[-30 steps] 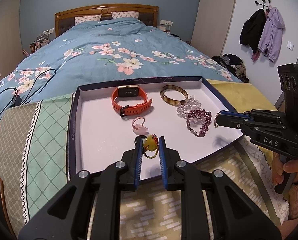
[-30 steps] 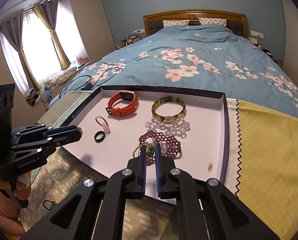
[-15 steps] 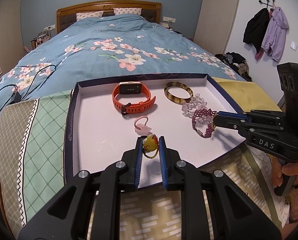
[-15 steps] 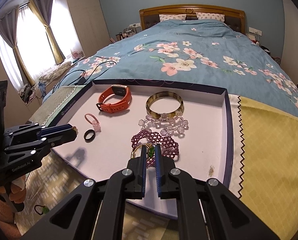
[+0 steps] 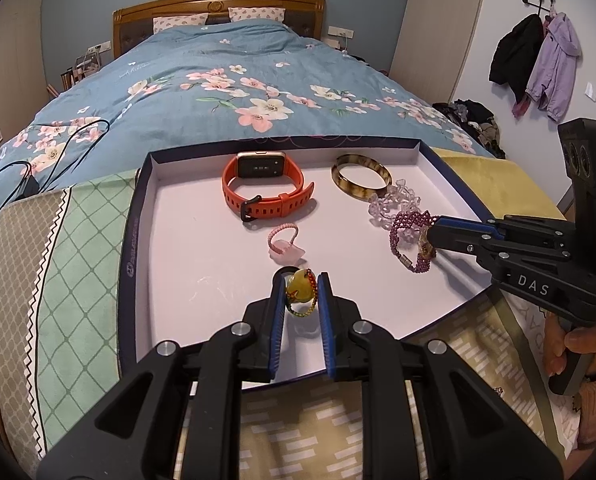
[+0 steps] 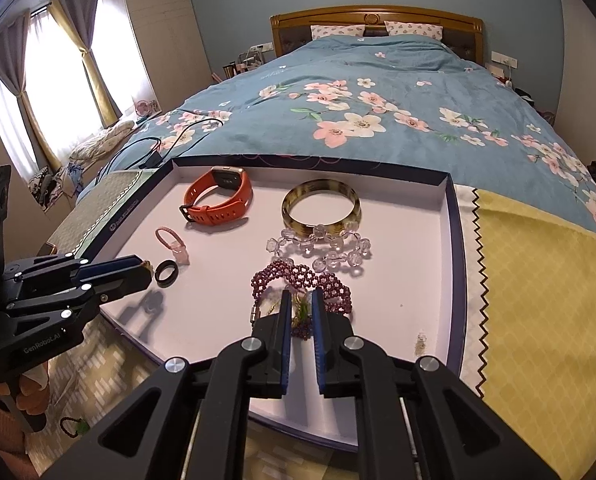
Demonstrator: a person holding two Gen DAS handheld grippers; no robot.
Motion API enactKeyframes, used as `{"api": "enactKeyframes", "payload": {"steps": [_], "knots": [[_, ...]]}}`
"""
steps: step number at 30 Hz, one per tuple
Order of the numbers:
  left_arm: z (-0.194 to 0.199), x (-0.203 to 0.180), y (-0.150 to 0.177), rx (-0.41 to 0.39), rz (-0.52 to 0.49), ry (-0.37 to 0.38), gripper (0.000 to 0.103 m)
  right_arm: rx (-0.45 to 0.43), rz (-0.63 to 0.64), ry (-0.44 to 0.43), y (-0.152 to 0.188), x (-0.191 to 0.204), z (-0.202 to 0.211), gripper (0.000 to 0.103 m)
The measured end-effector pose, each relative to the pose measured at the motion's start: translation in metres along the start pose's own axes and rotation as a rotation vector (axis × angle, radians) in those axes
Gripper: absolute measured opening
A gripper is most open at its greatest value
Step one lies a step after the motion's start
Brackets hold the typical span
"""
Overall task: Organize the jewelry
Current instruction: 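Open both grippers to drop the yellow ring and gold chain in the box, then grasp the green glass ring with the left gripper while the right gripper grasps the silver ring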
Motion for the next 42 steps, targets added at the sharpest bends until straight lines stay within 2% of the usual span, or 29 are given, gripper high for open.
{"api": "enactKeyframes", "payload": {"steps": [7, 11, 13, 14, 15, 19, 25, 32, 42], "knots": [[0.001, 0.0, -0.001, -0.014, 0.001, 0.001, 0.017, -0.018, -0.003, -0.004, -0.001, 0.001, 0.005, 0.01], [0.005, -0.001, -0.001, -0.026, -0.002, -0.002, 0.022, -0.029, -0.01, -0.012, -0.001, 0.0, 0.011, 0.011], [0.008, -0.001, -0.001, -0.036, -0.003, -0.005, 0.026, -0.04, -0.011, -0.015, 0.0, 0.0, 0.017, 0.016], [0.012, -0.002, -0.002, -0.044, -0.003, -0.006, 0.03, -0.045, -0.011, -0.018, 0.0, 0.0, 0.02, 0.022], [0.015, -0.002, -0.002, -0.051, -0.004, -0.01, 0.031, -0.052, -0.008, -0.02, 0.002, 0.001, 0.024, 0.025], [0.032, -0.006, -0.001, -0.077, -0.017, -0.022, 0.036, -0.062, 0.004, -0.035, 0.009, 0.006, 0.036, 0.026], [0.059, -0.01, 0.006, -0.109, -0.035, -0.037, 0.048, -0.073, 0.021, -0.065, 0.024, 0.013, 0.056, 0.038], [0.086, -0.017, 0.029, -0.121, -0.069, -0.02, 0.051, -0.027, 0.021, -0.08, 0.054, 0.014, 0.066, 0.041], [0.101, -0.026, 0.078, -0.075, -0.085, 0.035, 0.052, 0.068, 0.067, -0.078, 0.103, 0.019, 0.066, 0.041]]}}
Point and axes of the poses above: each gripper's, at about its wrist camera, not at the fingertips, and z roughly against the way its jaws point, x to its left, y to its underside, the point moved 8 cm from there along -z, roughly the way its jaws point, and after that the axes turned 12 degrees about -z, right-handed, at the moved point
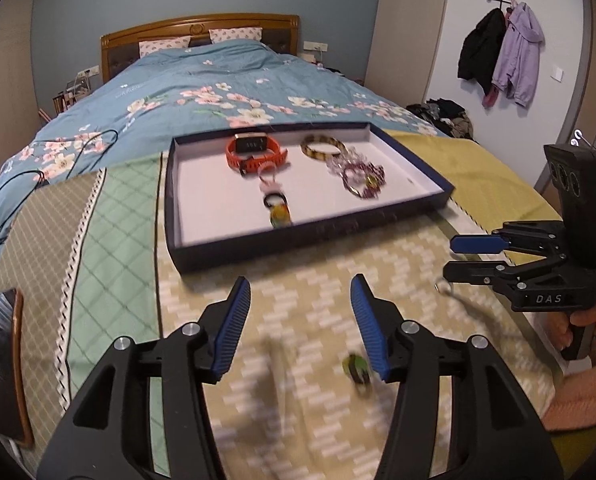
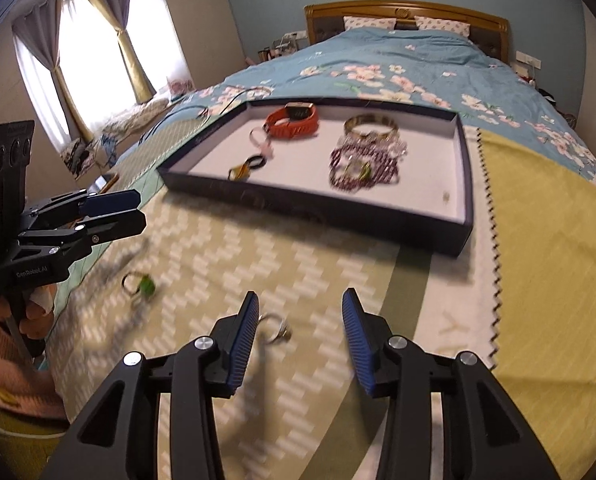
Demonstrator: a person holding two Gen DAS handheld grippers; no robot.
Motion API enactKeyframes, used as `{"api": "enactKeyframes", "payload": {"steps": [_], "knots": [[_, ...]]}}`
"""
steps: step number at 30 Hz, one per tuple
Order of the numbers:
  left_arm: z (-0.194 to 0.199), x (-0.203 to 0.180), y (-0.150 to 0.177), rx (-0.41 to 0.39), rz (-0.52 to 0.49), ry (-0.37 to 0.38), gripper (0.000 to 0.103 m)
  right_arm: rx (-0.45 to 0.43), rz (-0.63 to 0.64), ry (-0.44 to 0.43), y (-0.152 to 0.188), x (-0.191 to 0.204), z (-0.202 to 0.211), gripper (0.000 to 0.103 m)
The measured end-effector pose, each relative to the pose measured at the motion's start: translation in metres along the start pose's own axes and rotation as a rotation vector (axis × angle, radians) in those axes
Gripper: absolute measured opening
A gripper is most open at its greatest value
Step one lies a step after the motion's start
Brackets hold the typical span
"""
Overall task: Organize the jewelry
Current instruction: 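Grasp the green glass ring with the left gripper while the right gripper grasps the silver ring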
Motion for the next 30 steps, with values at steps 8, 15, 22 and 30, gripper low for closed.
{"api": "enactKeyframes", "payload": {"steps": [8, 15, 22, 30], "knots": [[0.002, -0.02, 0.019, 0.024, -0.01, 0.065, 0.052, 0.02, 0.059, 0.02, 0.015, 0.017, -0.002, 0.041], [-0.002, -0.036, 0.027, 0.053, -0.035, 0.097, 0.051, 0.017, 0.096, 0.049, 0.017, 0.021, -0.003, 0.041], [-0.011, -0.04, 0.031, 0.102, -0.048, 0.099, 0.044, 0.01, 0.097, 0.07, 0.016, 0.019, -0.003, 0.032], [-0.015, -0.039, 0.034, 0.123, -0.036, 0.09, 0.036, 0.006, 0.102, 0.08, 0.015, 0.019, -0.003, 0.019]]}}
Point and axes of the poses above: each gripper's, at about its wrist camera, not at the fingertips, and z roughly against the way its jaws point, x to its left, y to its underside, the point moved 8 cm from there along -z, roughly the way its jaws point, and after that the axes turned 12 degrees about -z, right-handed, at the moved point
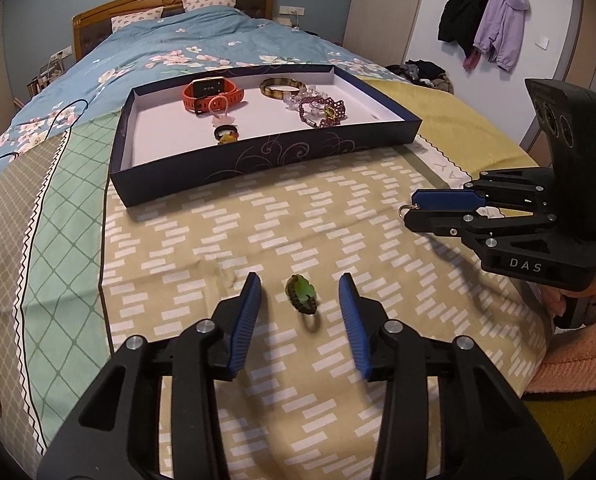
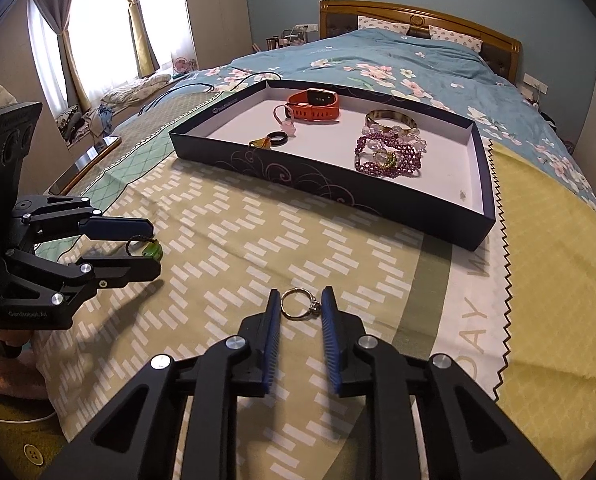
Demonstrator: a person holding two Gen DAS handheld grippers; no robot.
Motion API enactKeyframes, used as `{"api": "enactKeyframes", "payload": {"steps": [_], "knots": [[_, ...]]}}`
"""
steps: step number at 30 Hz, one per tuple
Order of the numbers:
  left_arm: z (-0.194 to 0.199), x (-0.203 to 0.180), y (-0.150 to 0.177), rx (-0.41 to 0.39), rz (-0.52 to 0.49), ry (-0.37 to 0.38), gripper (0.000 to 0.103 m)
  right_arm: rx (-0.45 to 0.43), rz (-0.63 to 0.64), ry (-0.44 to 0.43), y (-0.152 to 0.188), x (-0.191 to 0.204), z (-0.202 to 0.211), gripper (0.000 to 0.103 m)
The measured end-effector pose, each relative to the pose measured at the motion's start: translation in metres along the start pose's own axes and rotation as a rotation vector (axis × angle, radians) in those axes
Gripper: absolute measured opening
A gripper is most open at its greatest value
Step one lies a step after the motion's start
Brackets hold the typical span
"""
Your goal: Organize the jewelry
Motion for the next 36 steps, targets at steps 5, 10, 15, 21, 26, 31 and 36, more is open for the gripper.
{"api": "enactKeyframes", "payload": {"steps": [5, 10, 15, 21, 26, 31, 36], "knots": [[0.0, 0.0, 0.001, 0.0, 0.008, 0.001, 0.029, -0.001, 0.001, 0.001, 0.0, 0.001, 0.0, 0.018], [0.0, 0.003, 0.001, 0.0, 0.028, -0.003, 0.016, -0.009, -0.013, -0.007, -0.002, -0.001, 0.003, 0.007], [-0.001, 0.004, 0.001, -0.001, 0.036, -0.005, 0.016, -0.008, -0.021, -0.012, -0.002, -0.002, 0.003, 0.007], [0.0, 0.004, 0.0, -0.007, 0.044, -0.004, 0.016, -0.016, -0.054, -0.034, -0.004, -0.005, 0.007, 0.005], [0.002, 0.004, -0.001, -0.01, 0.046, -0.008, 0.016, -0.022, -0.074, -0.05, -0.006, -0.007, 0.008, 0.005], [0.004, 0.005, -0.002, -0.018, 0.051, -0.011, 0.016, -0.04, -0.097, -0.066, -0.011, -0.009, 0.012, 0.005], [0.005, 0.006, -0.005, -0.028, 0.052, -0.013, 0.016, -0.056, -0.116, -0.08, -0.015, -0.011, 0.015, 0.005]]}}
Point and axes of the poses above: each gripper's, at about its wrist camera, not at the fingertips, and z roughly against the way its jaws point, x to its left, y to its underside, the point moved 8 cm from there along -z, roughly the way its jaws point, and after that the axes turned 12 degrees about -z, right-handed, at the moved point
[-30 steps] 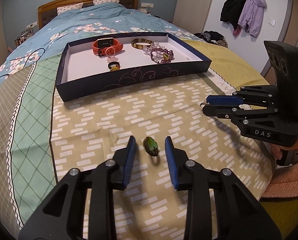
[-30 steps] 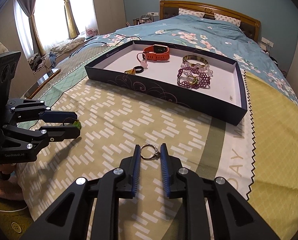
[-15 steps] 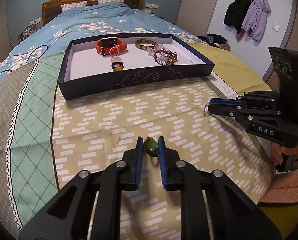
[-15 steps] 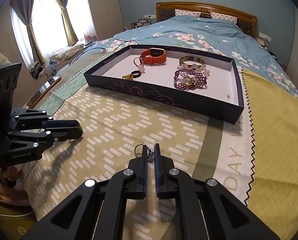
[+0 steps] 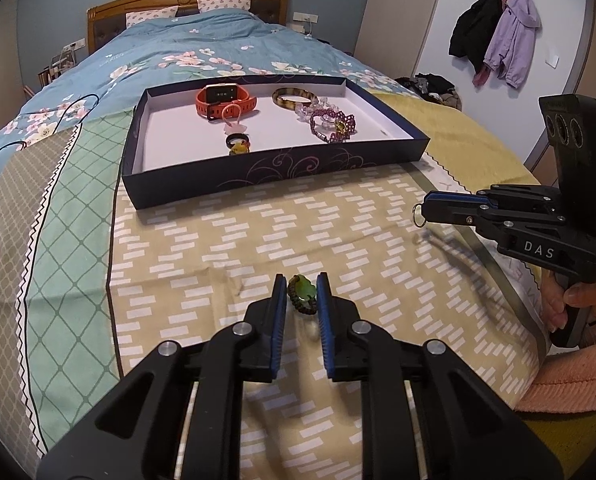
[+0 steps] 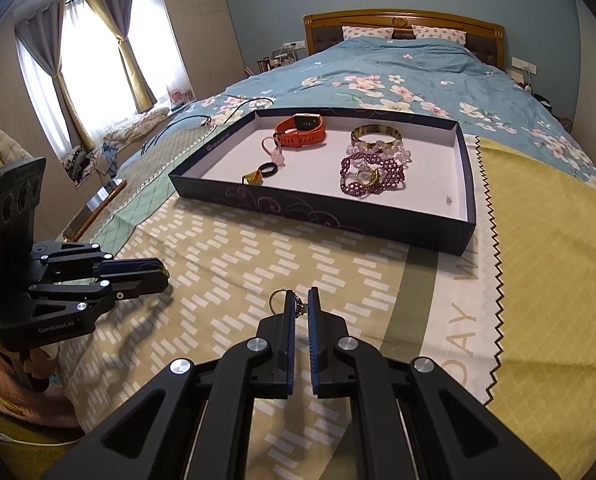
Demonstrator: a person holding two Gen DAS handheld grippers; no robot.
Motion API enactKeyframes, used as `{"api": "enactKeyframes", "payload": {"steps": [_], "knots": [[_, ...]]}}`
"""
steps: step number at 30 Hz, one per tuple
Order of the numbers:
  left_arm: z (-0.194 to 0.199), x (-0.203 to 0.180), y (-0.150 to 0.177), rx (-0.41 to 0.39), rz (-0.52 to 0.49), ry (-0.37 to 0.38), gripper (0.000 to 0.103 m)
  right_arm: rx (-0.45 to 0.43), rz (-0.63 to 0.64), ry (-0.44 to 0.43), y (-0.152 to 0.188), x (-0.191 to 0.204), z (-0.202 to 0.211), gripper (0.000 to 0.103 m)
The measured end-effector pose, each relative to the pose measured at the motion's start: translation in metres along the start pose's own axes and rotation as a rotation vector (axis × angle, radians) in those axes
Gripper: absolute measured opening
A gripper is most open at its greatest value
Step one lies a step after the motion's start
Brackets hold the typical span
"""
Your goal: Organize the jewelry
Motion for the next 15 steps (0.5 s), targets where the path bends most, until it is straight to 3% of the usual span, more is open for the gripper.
{"api": "enactKeyframes", "payload": {"steps": [15], "knots": [[0.007, 0.001, -0.024, -0.05, -0.009, -0.021, 0.016, -0.045, -0.022, -0.035, -0.015, 0.001, 0.008, 0.005]]}}
Point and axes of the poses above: each gripper's, at about its wrist camera, not at the fingertips, and z roughly against the way its jaws point, x to its left, y to its underside, the point moved 8 cm from there along -z, roughly the way its jaws point, and after that the axes turned 12 degrees about -z, right-handed, at the moved point
